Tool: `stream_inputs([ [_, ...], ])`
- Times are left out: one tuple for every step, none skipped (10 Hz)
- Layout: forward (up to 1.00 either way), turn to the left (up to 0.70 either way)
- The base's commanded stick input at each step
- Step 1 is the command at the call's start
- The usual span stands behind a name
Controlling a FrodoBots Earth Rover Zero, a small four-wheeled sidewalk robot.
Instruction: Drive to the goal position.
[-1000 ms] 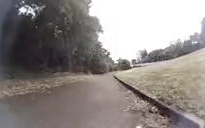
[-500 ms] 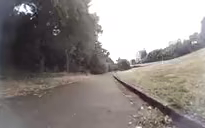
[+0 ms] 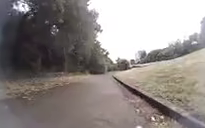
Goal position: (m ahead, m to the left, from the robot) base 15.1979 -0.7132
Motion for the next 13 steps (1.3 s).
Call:
stream_inputs([
  [0.7, 0.0],
  [0.7, 0.0],
  [0.7, 0.0],
  [0.7, 0.0],
  [0.7, 0.0],
  [0.7, 0.0],
  [0.7, 0.0],
  [0.7, 0.0],
  [0.7, 0.0],
  [0.7, 0.0],
  [0.7, 0.0],
  [0.7, 0.0],
  [0.7, 0.0],
])
